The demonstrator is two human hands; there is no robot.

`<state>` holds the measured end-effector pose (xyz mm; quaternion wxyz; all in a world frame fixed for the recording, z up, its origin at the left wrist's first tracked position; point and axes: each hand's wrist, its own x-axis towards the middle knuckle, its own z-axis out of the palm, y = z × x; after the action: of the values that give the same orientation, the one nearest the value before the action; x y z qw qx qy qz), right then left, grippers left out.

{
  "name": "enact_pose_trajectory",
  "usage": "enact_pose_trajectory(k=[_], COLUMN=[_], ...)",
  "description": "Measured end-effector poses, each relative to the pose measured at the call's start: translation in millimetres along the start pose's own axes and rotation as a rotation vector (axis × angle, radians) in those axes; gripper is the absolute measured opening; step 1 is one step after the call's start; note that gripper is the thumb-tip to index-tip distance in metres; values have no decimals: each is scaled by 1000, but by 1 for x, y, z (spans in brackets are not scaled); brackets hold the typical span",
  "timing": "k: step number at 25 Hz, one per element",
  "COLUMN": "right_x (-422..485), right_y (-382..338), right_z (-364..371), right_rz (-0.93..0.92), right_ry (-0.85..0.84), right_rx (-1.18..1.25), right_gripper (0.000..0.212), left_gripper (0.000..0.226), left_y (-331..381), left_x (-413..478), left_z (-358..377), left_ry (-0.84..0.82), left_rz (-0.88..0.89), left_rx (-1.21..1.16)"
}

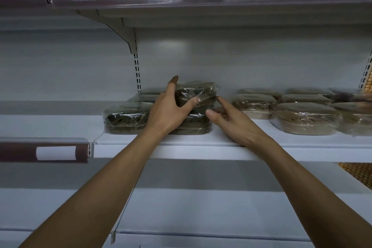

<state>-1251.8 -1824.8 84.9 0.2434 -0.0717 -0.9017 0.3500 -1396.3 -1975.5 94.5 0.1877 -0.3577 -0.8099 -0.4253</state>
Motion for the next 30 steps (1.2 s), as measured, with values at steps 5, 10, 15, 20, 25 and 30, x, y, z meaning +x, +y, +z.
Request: enact_pose_trajectory(k=[5,10,15,20,25,30], right_x=[1,4,0,-1,-5,-13], right_y=[2,3,-3,-5,-5,-3], right_z=[10,9,12,17,15,20], right_rz=[-29,10,-3,-6,-16,-28], right_ry=[-48,-52,-82,-45,-41,-19], right_rx=[-197,-178,-132,-196,-162,-216], right_gripper=[71,71,88,73,64,76], left_gripper=[88,92,98,93,81,76], left_y=[2,7,7,13,14,5], left_x=[0,-10,0,21,18,32], left_z=[3,-7,-7,-5,-2,-7], left_ry=[-36,-115,-209,-171,-41,-8], left_rz=[-43,-16,-57,-187,-183,-190], left_rx=[122,120,144,32,9,58])
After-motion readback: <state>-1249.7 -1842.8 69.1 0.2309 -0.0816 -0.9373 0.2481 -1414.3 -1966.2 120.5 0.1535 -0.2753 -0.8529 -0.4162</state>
